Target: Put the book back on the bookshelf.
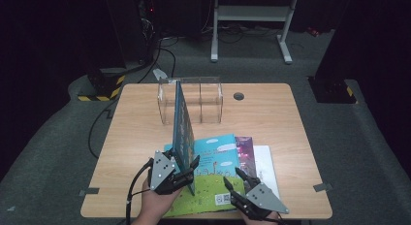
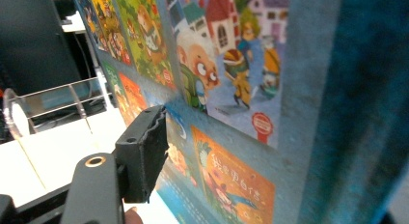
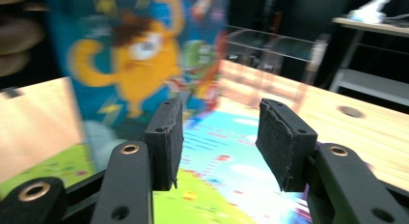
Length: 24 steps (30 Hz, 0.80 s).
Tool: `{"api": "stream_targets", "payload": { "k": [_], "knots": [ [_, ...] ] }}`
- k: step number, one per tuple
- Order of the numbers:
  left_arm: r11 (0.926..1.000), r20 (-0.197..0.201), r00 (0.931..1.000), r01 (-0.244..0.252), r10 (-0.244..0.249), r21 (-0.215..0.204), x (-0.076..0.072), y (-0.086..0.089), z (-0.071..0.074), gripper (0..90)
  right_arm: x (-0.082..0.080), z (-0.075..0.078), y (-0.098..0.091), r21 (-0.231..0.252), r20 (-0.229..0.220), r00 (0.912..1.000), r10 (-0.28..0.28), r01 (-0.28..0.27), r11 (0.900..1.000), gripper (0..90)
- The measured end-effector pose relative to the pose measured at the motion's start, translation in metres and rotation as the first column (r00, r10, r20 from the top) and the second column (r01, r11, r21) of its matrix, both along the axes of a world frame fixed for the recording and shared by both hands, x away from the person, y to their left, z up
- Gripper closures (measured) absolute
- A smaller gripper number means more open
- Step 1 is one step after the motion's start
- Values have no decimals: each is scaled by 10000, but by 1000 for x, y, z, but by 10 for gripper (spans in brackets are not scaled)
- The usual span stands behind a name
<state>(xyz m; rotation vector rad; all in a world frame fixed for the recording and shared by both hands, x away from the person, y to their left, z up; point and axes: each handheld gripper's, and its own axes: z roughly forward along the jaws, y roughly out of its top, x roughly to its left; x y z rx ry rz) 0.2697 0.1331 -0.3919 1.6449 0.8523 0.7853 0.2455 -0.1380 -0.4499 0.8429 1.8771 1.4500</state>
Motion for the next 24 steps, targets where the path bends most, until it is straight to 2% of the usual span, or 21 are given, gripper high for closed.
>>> {"api": "stream_targets", "payload": {
  "k": [3, 10, 17, 21, 24],
  "knots": [
    [9999, 18, 10000, -87, 87, 70, -1, 2, -1, 345, 7, -4, -14, -300, -27, 9983, -583, 582, 9979, 519],
    [9992, 110, 9995, -292, 289, 257, -1, 5, -3, 361, 21, -7, -40, -282, -328, 9880, -1511, 1502, 9882, 517],
    [9985, 214, 9991, -387, 378, 385, 0, 8, -4, 401, 24, -12, -54, -252, -530, 9794, -1950, 1939, 9807, 518],
    [9988, 122, 9990, -424, 421, 252, 1, 12, -3, 484, 25, -14, -61, -163, -754, 9721, -2219, 2213, 9751, 520],
    [9979, 191, 9982, -572, 567, 290, 1, 14, -4, 516, 25, -14, -62, -144, -754, 9711, -2266, 2262, 9740, 521]
  ]
}}
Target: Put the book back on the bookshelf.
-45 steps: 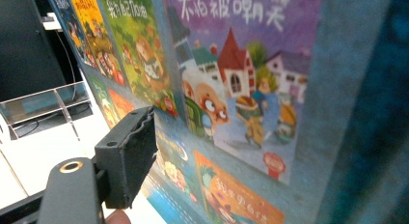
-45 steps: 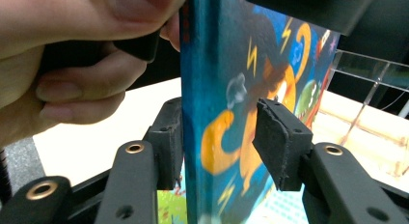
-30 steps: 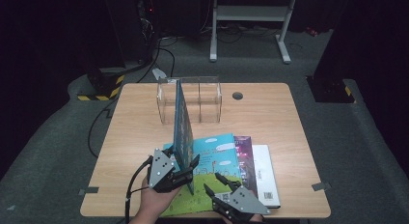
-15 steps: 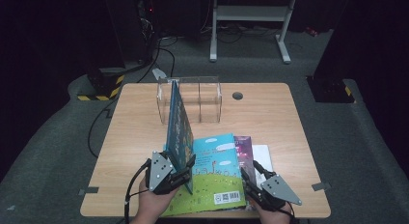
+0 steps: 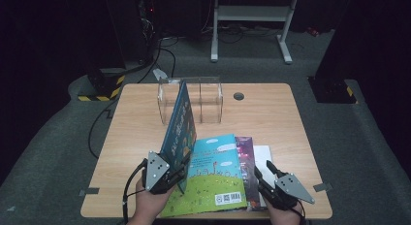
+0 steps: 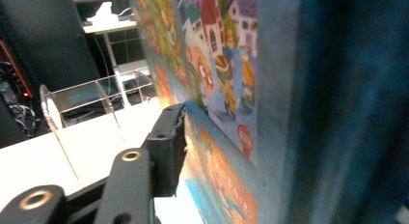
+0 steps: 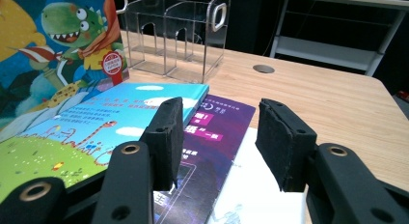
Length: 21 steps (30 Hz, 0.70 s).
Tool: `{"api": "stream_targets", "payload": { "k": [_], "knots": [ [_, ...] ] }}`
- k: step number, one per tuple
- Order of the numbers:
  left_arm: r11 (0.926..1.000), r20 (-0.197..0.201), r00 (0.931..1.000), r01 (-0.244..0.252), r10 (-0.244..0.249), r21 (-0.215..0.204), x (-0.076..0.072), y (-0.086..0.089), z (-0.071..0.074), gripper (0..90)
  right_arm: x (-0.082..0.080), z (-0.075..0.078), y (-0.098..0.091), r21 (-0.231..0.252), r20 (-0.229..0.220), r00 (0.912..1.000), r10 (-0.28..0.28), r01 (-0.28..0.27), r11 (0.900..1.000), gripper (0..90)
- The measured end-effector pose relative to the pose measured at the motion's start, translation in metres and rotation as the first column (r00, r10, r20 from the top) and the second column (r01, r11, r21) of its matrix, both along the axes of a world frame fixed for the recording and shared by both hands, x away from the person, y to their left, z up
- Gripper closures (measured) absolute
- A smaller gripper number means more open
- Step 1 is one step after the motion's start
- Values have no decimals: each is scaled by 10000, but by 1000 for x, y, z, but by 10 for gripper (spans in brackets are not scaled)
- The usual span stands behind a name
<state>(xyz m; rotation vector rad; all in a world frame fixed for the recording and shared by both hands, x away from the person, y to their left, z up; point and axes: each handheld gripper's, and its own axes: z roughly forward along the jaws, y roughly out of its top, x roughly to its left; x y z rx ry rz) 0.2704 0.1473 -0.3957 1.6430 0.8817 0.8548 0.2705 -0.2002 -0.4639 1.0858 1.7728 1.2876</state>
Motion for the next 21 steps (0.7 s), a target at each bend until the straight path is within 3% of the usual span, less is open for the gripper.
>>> {"api": "stream_targets", "payload": {
  "k": [6, 10, 21],
  "knots": [
    [9993, -67, 10000, -25, 23, -380, -1, 12, 2, 656, 0, -2, -1, 36, -58, 10000, 37, -37, 10000, 521],
    [9955, -188, 9997, -169, 152, -937, 0, 18, 1, 757, 3, -4, -1, 66, -205, 9998, 60, -59, 10000, 522],
    [9951, 40, 9982, -587, 592, -791, 3, 27, -2, 819, 5, -3, -3, 158, -195, 9998, 54, -51, 9999, 529]
  ]
}}
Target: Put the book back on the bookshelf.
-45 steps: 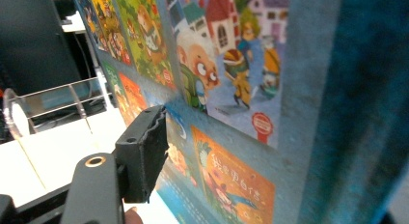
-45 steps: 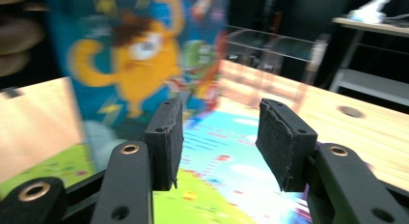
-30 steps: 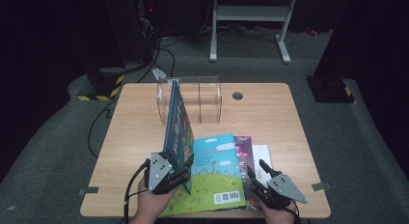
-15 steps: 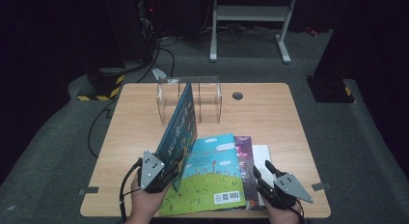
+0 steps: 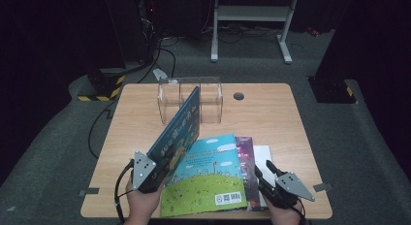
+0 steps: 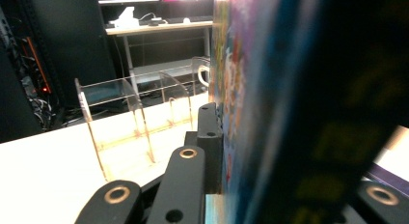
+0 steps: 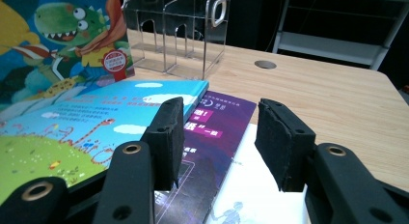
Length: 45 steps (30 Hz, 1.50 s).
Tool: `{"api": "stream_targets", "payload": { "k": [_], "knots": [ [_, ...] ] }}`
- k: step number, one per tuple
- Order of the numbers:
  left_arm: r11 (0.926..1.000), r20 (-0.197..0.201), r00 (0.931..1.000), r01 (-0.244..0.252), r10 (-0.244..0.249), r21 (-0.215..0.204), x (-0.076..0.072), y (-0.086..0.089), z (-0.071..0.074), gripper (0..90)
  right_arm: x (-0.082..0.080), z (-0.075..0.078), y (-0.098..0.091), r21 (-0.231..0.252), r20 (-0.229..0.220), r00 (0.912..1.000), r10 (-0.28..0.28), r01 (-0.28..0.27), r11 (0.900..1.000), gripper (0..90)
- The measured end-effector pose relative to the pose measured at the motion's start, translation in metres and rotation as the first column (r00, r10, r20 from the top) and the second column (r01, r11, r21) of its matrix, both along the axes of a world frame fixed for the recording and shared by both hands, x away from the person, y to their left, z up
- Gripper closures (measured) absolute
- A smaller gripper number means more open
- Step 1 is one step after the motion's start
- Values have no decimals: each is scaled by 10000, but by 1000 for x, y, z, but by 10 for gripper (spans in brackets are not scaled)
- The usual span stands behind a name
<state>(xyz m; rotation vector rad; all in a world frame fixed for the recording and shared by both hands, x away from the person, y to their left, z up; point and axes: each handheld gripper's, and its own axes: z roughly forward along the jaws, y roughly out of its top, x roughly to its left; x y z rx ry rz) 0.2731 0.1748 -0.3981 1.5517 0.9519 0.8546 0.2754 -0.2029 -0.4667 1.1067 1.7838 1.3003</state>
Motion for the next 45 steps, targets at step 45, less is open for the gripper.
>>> {"api": "stream_targets", "payload": {
  "k": [45],
  "knots": [
    [9962, 21, 9999, -140, 143, -859, 10, 60, -5, 833, 15, -10, -27, -17, -287, 9980, -562, 562, 9984, 562]
  ]
}}
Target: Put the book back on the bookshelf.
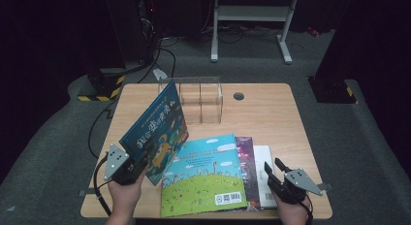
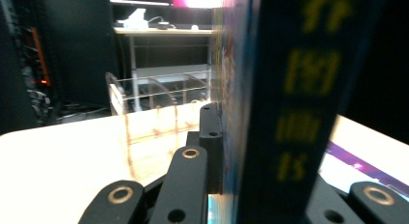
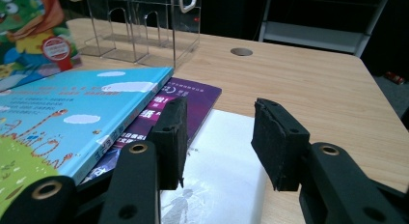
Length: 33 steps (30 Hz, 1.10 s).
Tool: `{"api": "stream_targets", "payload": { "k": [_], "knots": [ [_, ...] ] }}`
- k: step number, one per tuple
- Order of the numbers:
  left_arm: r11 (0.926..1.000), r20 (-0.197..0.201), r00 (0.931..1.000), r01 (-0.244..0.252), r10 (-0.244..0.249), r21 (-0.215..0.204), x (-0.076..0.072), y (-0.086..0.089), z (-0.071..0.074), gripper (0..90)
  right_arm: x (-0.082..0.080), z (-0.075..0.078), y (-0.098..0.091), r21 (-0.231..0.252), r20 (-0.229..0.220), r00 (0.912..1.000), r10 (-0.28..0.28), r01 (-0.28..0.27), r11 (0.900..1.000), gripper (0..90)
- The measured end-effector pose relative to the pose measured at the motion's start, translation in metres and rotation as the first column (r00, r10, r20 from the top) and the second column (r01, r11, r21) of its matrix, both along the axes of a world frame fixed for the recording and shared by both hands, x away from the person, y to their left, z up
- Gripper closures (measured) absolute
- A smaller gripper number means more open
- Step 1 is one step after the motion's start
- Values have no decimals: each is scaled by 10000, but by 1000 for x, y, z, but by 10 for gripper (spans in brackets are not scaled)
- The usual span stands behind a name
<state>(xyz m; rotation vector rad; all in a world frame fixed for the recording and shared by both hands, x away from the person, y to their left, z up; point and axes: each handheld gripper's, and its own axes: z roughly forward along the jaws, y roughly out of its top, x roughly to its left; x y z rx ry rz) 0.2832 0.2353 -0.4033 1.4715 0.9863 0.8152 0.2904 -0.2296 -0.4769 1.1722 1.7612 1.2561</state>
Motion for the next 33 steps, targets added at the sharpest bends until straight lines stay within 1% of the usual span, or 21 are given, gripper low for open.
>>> {"api": "stream_targets", "payload": {
  "k": [2, 4, 6, 8, 11, 14, 17, 18, 20, 22, 27, 28, 33],
  "knots": [
    [9999, -16, 9999, -107, 106, -79, -4, 7, -2, 832, 0, -1, 0, 89, -95, 9999, -38, 39, 10000, 562],
    [9997, -8, 9999, -147, 147, -174, -8, 15, -4, 833, -1, -2, 1, 59, -89, 10000, 26, -26, 10000, 563],
    [9995, 0, 9996, -297, 298, -80, -11, 22, -5, 833, -2, -1, 3, -83, -48, 10000, 58, -59, 9999, 562],
    [9988, 6, 9988, -497, 497, 38, -14, 29, -6, 832, -1, -1, 3, 11, -44, 10000, 70, -70, 10000, 563],
    [9972, 23, 9972, -742, 742, 28, -20, 38, -8, 832, -1, -2, 3, 61, -121, 9999, 61, -61, 10000, 563],
    [9951, 41, 9951, -986, 987, -30, -25, 46, -11, 833, 0, -2, 3, -17, -121, 9999, 44, -44, 10000, 564],
    [9921, -29, 9921, -1255, 1255, 81, -28, 52, -12, 833, 0, -2, 3, 19, -129, 9999, 27, -26, 10000, 564],
    [9911, -45, 9912, -1325, 1326, 115, -28, 53, -14, 833, -1, -2, 3, -9, -88, 10000, 23, -23, 10000, 564],
    [9906, 22, 9906, -1368, 1368, 77, -28, 55, -16, 832, -1, -2, 3, -58, -56, 10000, 19, -19, 10000, 563],
    [9902, -1, 9902, -1396, 1396, 37, -28, 55, -17, 832, -1, -2, 2, -69, -47, 10000, 23, -24, 10000, 563],
    [9904, 49, 9905, -1377, 1376, 142, -28, 53, -18, 830, -2, -3, 0, -61, -142, 9999, -4, 3, 10000, 562],
    [9904, 45, 9905, -1373, 1373, 170, -28, 52, -17, 829, -2, -4, 1, -124, -145, 9999, -14, 12, 9999, 562],
    [9901, 57, 9911, -1333, 1332, 434, -29, 49, -16, 823, -1, -6, 2, -131, -210, 9998, 69, -72, 9999, 561]
  ]
}}
